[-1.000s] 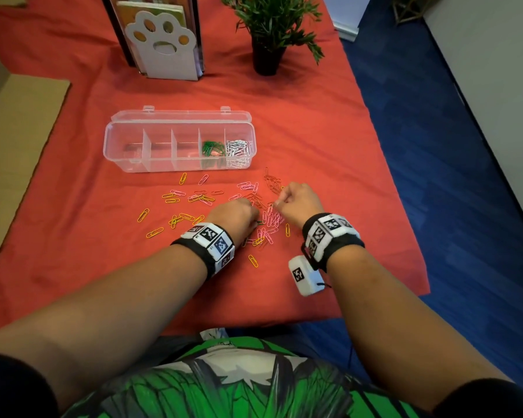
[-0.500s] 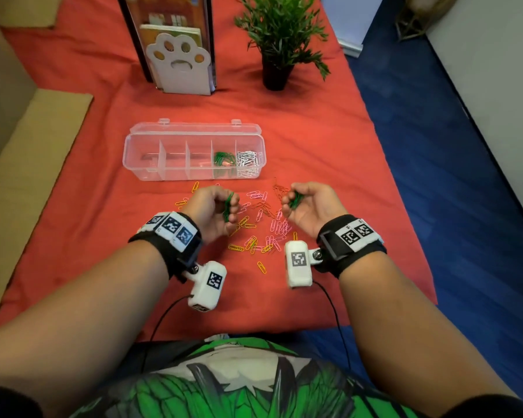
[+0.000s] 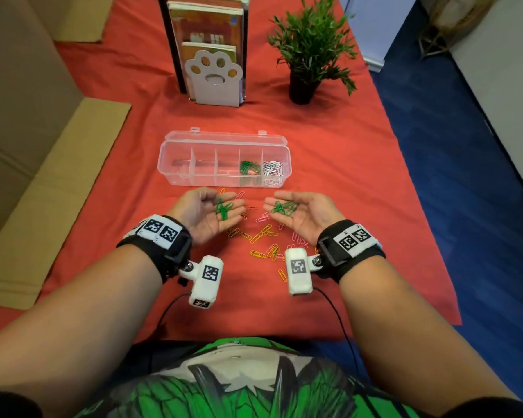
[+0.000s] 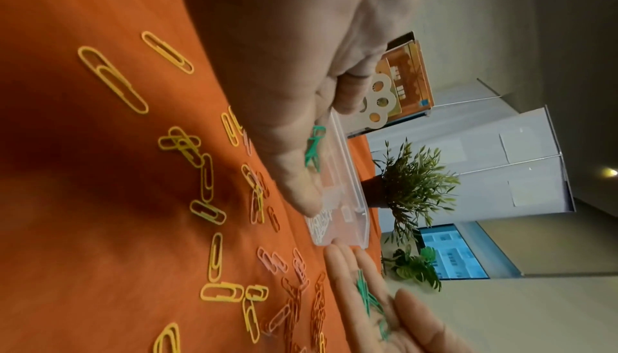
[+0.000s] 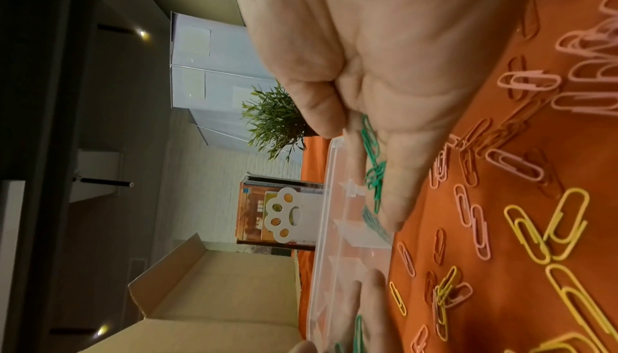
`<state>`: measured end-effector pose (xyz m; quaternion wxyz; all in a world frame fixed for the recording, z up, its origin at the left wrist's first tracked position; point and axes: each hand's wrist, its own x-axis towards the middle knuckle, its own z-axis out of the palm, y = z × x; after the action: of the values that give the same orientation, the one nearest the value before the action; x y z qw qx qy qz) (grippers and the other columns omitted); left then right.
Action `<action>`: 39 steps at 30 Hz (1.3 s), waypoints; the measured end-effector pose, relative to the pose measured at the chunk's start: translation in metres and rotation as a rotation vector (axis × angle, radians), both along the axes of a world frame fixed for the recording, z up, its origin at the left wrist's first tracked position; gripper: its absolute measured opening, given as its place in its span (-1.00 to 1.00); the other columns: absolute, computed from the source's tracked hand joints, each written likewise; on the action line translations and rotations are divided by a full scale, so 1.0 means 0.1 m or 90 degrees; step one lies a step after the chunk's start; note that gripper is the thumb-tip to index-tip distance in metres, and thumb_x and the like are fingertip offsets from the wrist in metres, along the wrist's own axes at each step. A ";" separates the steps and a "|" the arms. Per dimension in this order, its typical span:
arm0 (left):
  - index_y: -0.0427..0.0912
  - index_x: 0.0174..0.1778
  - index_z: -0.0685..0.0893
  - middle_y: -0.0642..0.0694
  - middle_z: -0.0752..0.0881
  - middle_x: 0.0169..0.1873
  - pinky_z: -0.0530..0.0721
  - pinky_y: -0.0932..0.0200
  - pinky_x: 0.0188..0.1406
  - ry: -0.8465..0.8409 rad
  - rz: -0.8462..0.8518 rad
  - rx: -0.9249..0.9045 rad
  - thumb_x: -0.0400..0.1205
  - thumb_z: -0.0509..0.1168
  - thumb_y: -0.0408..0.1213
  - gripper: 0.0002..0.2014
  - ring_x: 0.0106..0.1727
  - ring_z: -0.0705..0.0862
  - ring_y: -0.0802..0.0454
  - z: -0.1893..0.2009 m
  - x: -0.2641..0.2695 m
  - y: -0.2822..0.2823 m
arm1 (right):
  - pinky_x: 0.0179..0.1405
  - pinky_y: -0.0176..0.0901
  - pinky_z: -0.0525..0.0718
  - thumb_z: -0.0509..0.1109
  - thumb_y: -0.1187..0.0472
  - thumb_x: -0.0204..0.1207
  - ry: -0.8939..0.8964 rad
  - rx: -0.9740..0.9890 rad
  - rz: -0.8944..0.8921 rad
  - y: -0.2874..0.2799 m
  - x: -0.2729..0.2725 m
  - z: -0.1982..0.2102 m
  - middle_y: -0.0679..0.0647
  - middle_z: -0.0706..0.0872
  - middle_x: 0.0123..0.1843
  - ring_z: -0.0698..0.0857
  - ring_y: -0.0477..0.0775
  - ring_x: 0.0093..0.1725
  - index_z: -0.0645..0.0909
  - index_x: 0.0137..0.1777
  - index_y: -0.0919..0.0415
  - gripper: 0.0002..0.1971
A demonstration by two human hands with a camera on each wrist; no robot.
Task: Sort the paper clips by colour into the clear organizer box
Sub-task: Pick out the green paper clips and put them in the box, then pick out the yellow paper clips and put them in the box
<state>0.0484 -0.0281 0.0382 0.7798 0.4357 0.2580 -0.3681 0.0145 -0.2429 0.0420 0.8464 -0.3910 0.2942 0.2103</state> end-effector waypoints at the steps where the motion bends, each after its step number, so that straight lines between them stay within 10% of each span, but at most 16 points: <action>1: -0.31 -0.02 0.64 -0.21 0.79 -0.22 0.75 0.19 -0.27 -0.002 -0.007 0.018 0.62 -0.02 -0.28 -0.67 -0.28 0.73 -0.02 0.02 0.01 0.00 | -0.03 -0.04 0.78 0.04 0.37 0.64 -0.001 -0.015 -0.001 0.01 0.00 0.00 0.37 0.73 0.02 0.77 0.25 -0.06 0.56 0.13 0.48 -0.71; 8: -0.24 -0.04 0.51 -0.12 0.59 -0.22 0.60 0.22 -0.21 -0.092 -0.072 0.078 0.64 0.02 -0.28 -0.81 -0.25 0.56 0.04 0.31 0.43 -0.23 | -0.67 -0.42 0.48 0.01 0.61 0.56 -0.020 -0.371 0.104 0.14 0.17 -0.02 0.12 0.53 -0.30 0.48 -0.05 -0.43 0.44 -0.19 0.24 -0.69; 11: -0.24 0.03 0.50 -0.05 0.55 -0.10 0.61 0.01 0.25 -0.101 -0.060 0.068 0.60 0.07 -0.29 -0.83 -0.08 0.56 0.07 0.41 0.65 -0.36 | -0.64 -0.43 0.59 0.05 0.60 0.58 -0.042 -0.422 0.105 0.11 0.26 0.01 0.15 0.57 -0.28 0.57 -0.02 -0.40 0.47 -0.16 0.28 -0.73; 13: -0.19 -0.13 0.49 0.04 0.47 -0.31 0.26 0.00 0.55 -0.111 -0.059 0.084 0.57 0.08 -0.32 -0.90 -0.30 0.47 0.16 0.42 0.73 -0.41 | -0.54 -0.42 0.67 0.09 0.57 0.59 -0.053 -0.433 0.107 0.08 0.33 0.04 0.17 0.60 -0.23 0.63 -0.01 -0.33 0.51 -0.07 0.34 -0.78; 16: -0.07 -0.38 0.30 0.05 0.27 -0.58 0.51 0.49 -0.13 -0.131 -0.029 0.128 0.53 0.04 -0.37 -0.82 -0.49 0.22 0.11 0.44 0.73 -0.41 | -0.52 -0.42 0.68 0.10 0.58 0.58 -0.080 -0.470 0.102 0.09 0.48 0.08 0.16 0.60 -0.21 0.64 -0.02 -0.32 0.53 -0.15 0.28 -0.74; 18: -0.06 -0.37 0.35 0.02 0.37 -0.50 0.34 0.32 -0.40 -0.170 0.004 0.172 0.58 0.02 -0.40 -0.77 -0.41 0.31 0.08 0.40 0.68 -0.36 | -0.52 -0.42 0.68 0.07 0.61 0.55 -0.107 -0.518 0.096 0.14 0.63 0.11 0.15 0.60 -0.21 0.64 -0.02 -0.33 0.54 -0.15 0.30 -0.71; 23: -0.08 -0.22 0.56 -0.03 0.59 -0.34 0.49 0.26 -0.36 -0.291 -0.024 0.389 0.61 0.16 -0.50 -0.78 -0.38 0.51 0.11 0.19 0.38 -0.06 | 0.22 -0.01 0.66 0.12 0.45 0.55 -0.225 -0.755 0.255 0.42 0.92 0.27 0.25 0.67 0.25 0.69 0.19 0.16 0.56 0.32 0.29 -0.62; 26: -0.12 -0.24 0.67 -0.06 0.63 -0.43 0.58 0.26 -0.41 -0.341 -0.129 0.529 0.54 0.29 -0.50 -0.82 -0.50 0.59 0.15 -0.04 0.16 0.16 | 0.08 -0.18 0.61 0.09 0.46 0.49 -0.217 -0.828 0.360 0.55 0.97 0.30 0.23 0.54 0.42 0.67 0.20 0.21 0.42 0.50 0.11 -0.43; 30: -0.19 -0.15 0.77 -0.05 0.68 -0.51 0.59 0.29 -0.33 -0.353 -0.275 0.641 0.51 0.37 -0.41 -0.91 -0.70 0.52 0.34 -0.24 -0.12 0.29 | 0.05 -0.37 0.48 0.14 0.45 0.51 -0.272 -0.915 0.345 0.58 0.75 0.30 0.19 0.68 0.25 0.68 0.13 0.17 0.65 0.24 0.18 -0.59; 35: -0.14 0.02 0.79 -0.15 0.82 -0.09 0.61 0.22 0.02 -0.439 -0.408 0.755 0.50 0.40 -0.26 -0.80 -0.03 0.76 -0.07 -0.22 -0.29 0.18 | 0.04 -0.20 0.57 0.21 0.33 0.56 -0.254 -0.969 0.595 0.51 0.17 0.02 0.19 0.75 0.10 0.70 0.18 0.11 0.71 0.04 0.24 -0.77; 39: -0.07 0.02 0.79 -0.12 0.82 -0.04 0.66 0.12 0.08 -0.488 -0.443 0.805 0.47 0.41 -0.17 -0.77 0.04 0.73 -0.11 -0.30 -0.27 0.04 | 0.12 -0.03 0.63 0.23 0.31 0.54 -0.286 -1.038 0.707 0.53 -0.26 -0.30 0.27 0.65 0.10 0.66 0.28 0.14 0.67 0.05 0.32 -0.79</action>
<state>0.0214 -0.0244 0.0086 0.2617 0.9441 -0.0181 -0.1996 -0.0116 -0.1903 0.0123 0.1392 -0.9622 -0.0412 0.2306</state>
